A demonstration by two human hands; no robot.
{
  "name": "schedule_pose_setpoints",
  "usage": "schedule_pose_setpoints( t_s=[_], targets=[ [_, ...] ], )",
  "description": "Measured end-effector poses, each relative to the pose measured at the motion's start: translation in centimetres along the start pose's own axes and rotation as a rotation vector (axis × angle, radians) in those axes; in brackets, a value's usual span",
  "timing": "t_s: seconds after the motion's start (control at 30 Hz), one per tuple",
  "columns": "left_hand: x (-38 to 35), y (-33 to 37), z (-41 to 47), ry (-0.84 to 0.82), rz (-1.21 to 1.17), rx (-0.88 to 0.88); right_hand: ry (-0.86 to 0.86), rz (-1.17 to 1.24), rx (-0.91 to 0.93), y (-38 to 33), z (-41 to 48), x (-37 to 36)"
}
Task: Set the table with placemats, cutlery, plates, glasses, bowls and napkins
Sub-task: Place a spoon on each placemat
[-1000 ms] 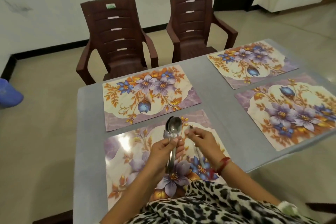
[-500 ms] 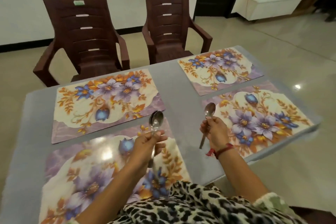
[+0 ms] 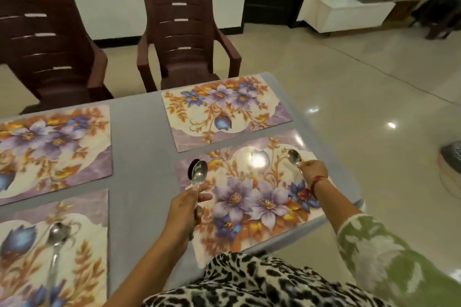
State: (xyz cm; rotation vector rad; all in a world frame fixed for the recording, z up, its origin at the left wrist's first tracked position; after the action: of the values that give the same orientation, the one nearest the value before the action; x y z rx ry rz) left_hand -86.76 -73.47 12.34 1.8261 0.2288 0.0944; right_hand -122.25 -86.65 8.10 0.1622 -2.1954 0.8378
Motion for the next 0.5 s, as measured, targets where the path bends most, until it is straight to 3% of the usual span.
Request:
schedule_pose_setpoints(
  t_s=[0.23, 0.37, 0.43, 0.5],
  targets=[
    [-3.4, -0.5, -0.3, 0.082, -0.139, 0.004, 0.033, -0.136, 0.083, -0.4, 1.7, -0.2],
    [-4.3, -0.6, -0.7, 0.132, -0.218, 0.029, 0.073, 0.004, 0.116, 0.2, 1.3, 0.3],
    [-4.6, -0.3, -0.6, 0.163, -0.266, 0.029, 0.097, 0.134, 0.236, -0.9, -0.6, 0.5],
    [-4.9, 0.4, -0.3, 0.187, -0.288, 0.013, -0.014, 0.221, 0.365, -2.7, -4.4, -0.2]
  ],
)
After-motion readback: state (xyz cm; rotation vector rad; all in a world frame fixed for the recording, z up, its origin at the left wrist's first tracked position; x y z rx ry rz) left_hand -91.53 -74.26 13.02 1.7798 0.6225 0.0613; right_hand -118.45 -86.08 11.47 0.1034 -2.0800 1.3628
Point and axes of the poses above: each hand's wrist, its own z-axis towards the middle knuckle, its own x-axis out of the back of the hand, y = z × x, the point moved 6 cm from there along z, towards the middle knuckle, and after that the axes turned 15 degrees about -x, right-handed, at the moved point
